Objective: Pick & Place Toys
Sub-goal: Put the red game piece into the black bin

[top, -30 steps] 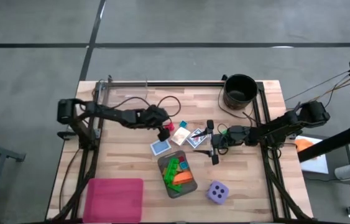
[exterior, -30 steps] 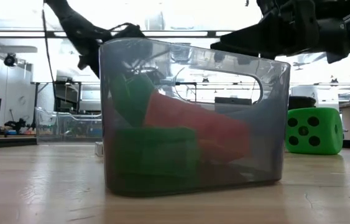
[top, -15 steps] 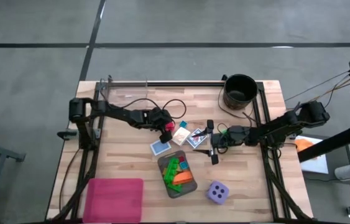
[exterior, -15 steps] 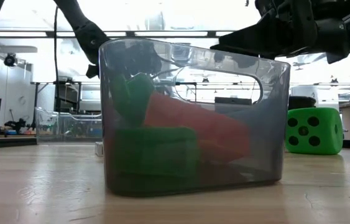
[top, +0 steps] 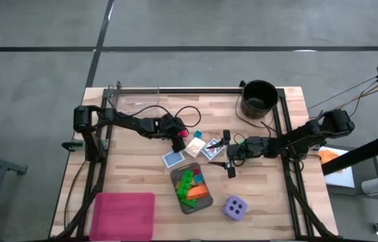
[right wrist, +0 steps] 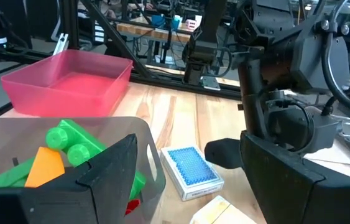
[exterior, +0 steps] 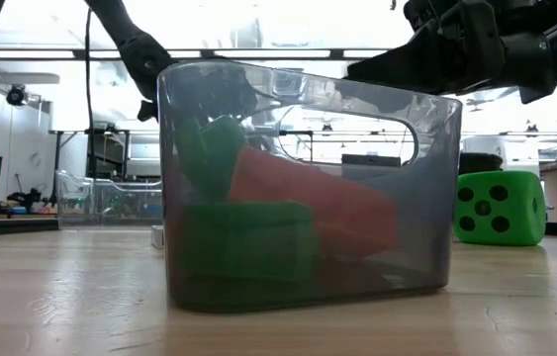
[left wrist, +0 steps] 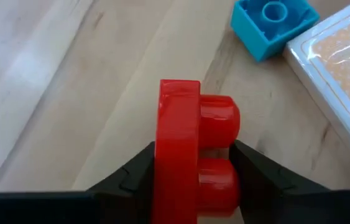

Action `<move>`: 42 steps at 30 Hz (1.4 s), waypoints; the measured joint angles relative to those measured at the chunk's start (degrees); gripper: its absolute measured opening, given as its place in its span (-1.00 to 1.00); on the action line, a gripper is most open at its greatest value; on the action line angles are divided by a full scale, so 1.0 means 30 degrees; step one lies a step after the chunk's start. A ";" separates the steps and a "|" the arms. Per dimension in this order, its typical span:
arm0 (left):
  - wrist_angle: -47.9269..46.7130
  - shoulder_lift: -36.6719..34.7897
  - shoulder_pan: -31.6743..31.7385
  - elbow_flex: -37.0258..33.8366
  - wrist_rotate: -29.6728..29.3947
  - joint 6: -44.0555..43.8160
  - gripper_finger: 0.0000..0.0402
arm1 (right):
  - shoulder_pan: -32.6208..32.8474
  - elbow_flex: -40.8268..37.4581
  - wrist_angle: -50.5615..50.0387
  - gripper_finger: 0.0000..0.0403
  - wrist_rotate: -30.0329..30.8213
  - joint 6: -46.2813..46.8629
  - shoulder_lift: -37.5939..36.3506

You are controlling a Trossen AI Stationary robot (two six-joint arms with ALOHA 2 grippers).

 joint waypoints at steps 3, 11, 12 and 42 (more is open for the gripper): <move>0.0017 -0.0431 0.0000 -0.0147 -0.0169 0.0151 -0.19 | 0.0013 -0.0013 0.0000 0.38 0.0000 0.0000 0.0000; 0.2120 -0.3331 -0.0146 -0.1784 -0.0534 0.0284 -0.19 | 0.0015 -0.0033 -0.0002 0.38 -0.0005 0.0000 0.0007; 0.2928 -0.3939 -0.0230 -0.2291 -0.0409 0.0286 -0.19 | 0.0015 -0.0048 0.0000 0.38 -0.0003 0.0000 0.0007; 0.6617 -0.8120 -0.5829 -0.6098 0.7786 0.1719 -0.19 | 0.0015 -0.0102 0.0232 0.38 0.0000 0.0000 0.0015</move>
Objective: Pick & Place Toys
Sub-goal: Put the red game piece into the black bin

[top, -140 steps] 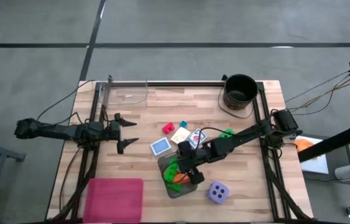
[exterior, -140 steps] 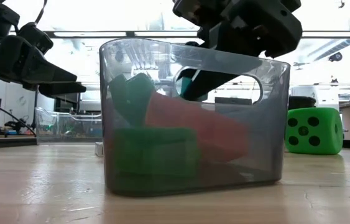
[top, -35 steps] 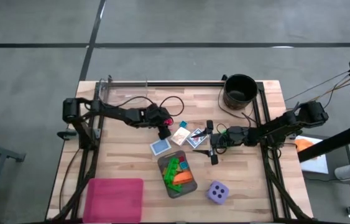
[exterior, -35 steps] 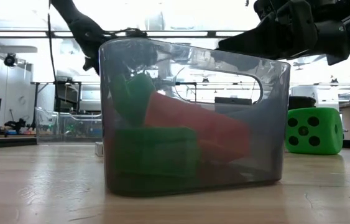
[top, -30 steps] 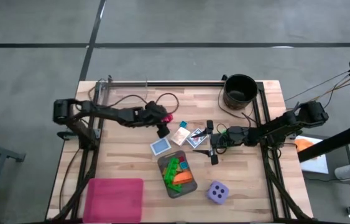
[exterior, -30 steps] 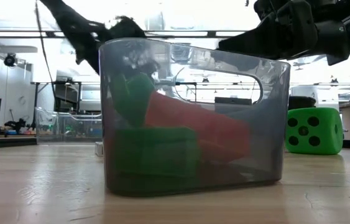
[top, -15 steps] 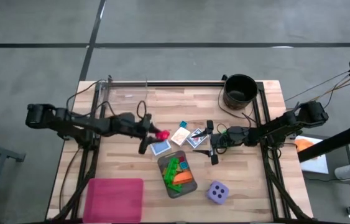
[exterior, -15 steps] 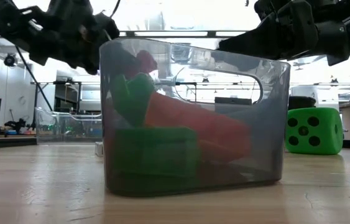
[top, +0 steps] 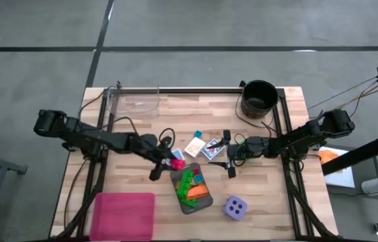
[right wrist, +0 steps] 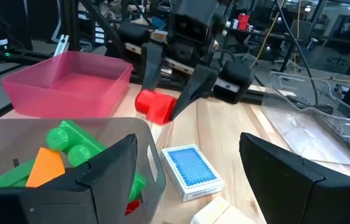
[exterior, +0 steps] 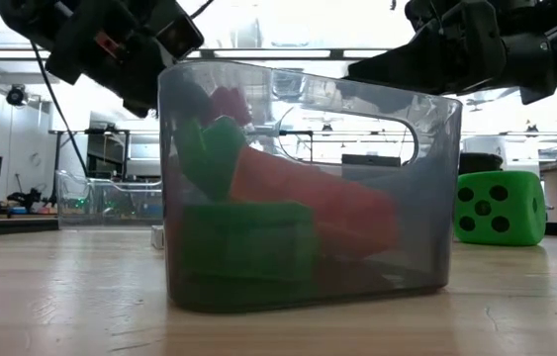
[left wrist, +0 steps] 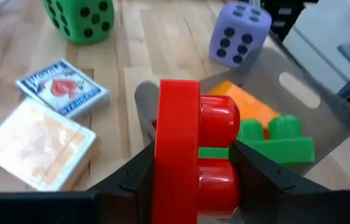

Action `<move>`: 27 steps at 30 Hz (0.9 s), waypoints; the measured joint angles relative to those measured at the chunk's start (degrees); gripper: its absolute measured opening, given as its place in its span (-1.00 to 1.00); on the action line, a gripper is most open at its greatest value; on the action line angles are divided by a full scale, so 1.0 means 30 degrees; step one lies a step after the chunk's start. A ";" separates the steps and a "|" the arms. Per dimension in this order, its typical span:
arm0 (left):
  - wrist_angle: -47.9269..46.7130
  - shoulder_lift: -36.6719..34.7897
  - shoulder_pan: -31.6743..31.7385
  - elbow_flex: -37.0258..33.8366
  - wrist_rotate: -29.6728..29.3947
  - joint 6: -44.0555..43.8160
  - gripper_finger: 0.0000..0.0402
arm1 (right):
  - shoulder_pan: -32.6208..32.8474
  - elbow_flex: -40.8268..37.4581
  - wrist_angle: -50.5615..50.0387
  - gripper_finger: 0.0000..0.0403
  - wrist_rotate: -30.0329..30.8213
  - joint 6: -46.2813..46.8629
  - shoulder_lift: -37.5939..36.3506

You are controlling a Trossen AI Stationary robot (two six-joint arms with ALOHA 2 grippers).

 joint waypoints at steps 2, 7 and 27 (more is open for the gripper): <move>-0.0005 0.0363 0.0000 0.0092 0.0314 0.0000 -0.19 | 0.0000 0.0000 -0.0068 0.38 0.0000 0.0000 0.0000; 0.0314 0.1305 -0.0082 0.0754 0.1135 0.0235 -0.19 | 0.0000 0.0000 -0.0077 0.38 0.0000 0.0000 0.0000; 0.0146 0.4359 -0.0612 0.2366 0.2760 0.0911 0.17 | 0.0000 -0.0007 -0.0361 0.38 0.0000 0.0087 0.0000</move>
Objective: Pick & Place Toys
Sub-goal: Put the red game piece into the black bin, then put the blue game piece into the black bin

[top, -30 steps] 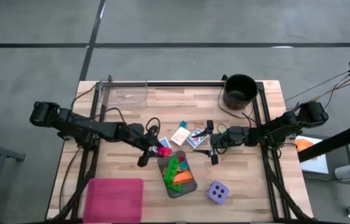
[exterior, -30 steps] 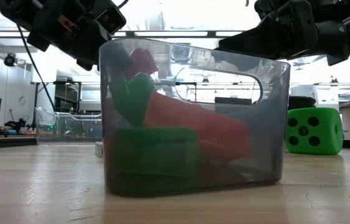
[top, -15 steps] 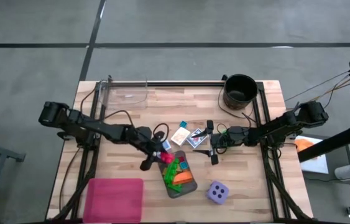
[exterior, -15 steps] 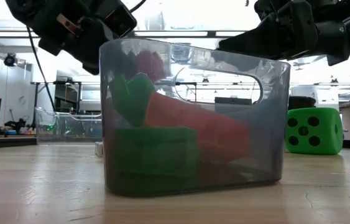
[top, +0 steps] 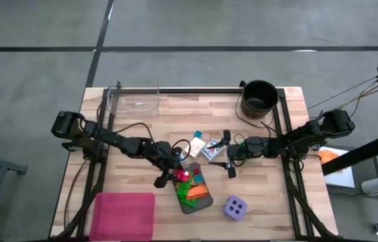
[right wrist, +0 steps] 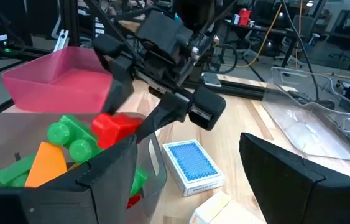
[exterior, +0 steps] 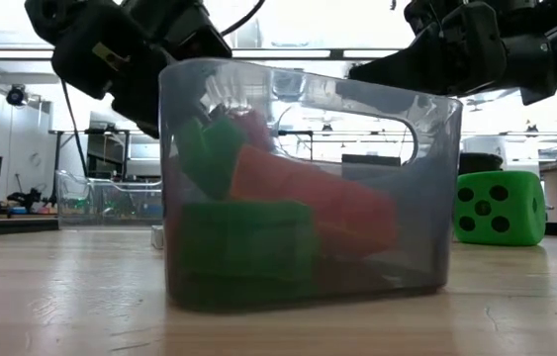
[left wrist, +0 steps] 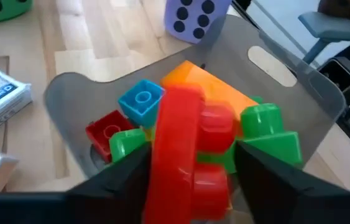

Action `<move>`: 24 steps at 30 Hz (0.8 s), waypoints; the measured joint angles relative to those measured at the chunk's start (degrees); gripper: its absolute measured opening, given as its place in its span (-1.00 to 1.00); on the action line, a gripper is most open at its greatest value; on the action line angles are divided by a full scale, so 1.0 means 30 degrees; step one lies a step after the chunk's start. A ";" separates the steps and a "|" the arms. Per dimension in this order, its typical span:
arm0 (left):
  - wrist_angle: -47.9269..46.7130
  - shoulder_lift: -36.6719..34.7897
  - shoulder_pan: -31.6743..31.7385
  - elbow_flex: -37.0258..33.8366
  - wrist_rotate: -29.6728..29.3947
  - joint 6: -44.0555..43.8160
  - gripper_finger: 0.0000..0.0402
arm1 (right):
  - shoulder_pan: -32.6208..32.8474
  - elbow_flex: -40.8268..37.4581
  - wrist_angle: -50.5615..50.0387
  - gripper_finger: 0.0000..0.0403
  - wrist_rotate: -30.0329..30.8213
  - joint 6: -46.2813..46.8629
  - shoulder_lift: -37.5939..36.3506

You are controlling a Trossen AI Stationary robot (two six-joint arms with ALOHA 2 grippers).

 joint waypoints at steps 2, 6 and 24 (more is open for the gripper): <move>-0.0187 -0.0169 -0.0078 -0.0039 -0.0005 0.0170 0.37 | -0.0007 0.0000 -0.0068 0.38 0.0000 0.0036 0.0000; -0.0730 -0.0602 -0.0329 -0.0078 -0.0155 0.0549 0.65 | -0.0007 0.0000 -0.0100 0.38 0.0000 0.0051 0.0000; 0.8051 -0.4744 0.0909 -0.4611 -0.2848 0.0918 0.87 | -0.0383 -0.0002 0.1405 0.38 0.1768 0.0014 0.1243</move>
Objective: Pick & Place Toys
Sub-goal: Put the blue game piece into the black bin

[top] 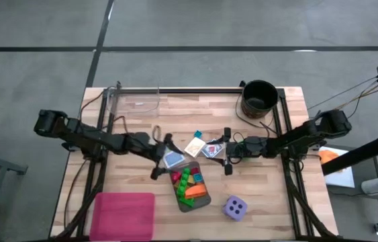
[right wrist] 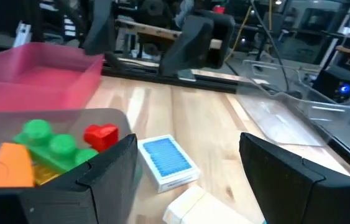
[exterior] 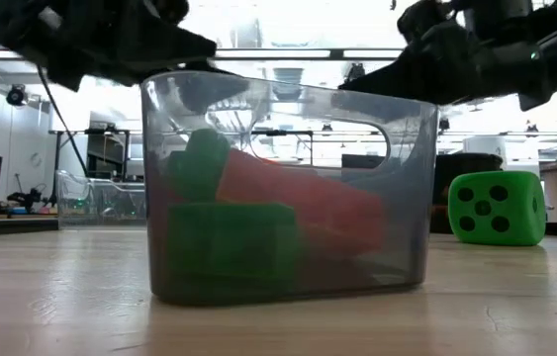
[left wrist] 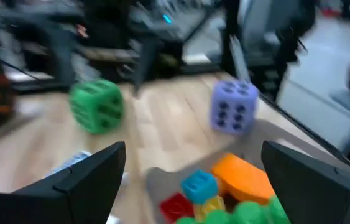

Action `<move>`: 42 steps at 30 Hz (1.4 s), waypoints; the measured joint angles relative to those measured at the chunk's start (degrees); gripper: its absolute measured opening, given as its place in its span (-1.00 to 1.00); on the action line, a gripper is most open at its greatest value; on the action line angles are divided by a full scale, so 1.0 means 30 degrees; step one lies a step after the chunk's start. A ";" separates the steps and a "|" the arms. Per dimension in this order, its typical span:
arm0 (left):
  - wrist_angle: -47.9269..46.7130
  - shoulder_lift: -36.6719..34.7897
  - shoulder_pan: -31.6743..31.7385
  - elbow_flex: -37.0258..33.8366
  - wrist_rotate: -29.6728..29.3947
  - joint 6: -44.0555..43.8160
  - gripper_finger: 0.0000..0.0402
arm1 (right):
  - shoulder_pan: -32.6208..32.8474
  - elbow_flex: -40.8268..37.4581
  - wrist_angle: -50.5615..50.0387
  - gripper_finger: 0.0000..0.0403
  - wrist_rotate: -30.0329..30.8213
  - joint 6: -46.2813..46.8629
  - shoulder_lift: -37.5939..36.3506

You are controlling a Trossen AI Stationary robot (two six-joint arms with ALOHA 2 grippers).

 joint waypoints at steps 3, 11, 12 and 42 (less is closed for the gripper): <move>0.2620 -0.0987 0.0820 -0.2103 -0.0465 -0.0712 0.87 | -0.0407 0.0333 0.1692 0.38 0.0254 0.0365 0.1831; 0.3252 -0.4759 0.2516 -0.5550 -0.0477 -0.1068 0.88 | -0.2827 0.4308 -0.5609 0.38 0.0571 0.2138 0.4057; 0.3270 -0.5278 0.2641 -0.5889 -0.0477 -0.1077 0.88 | -0.3165 0.5097 -0.7426 0.38 0.0571 0.2276 0.4110; 0.2794 -0.8616 0.2901 -0.8079 -0.2535 -0.1407 0.88 | -0.7449 1.3479 -2.0478 0.38 -0.4495 0.3279 0.8740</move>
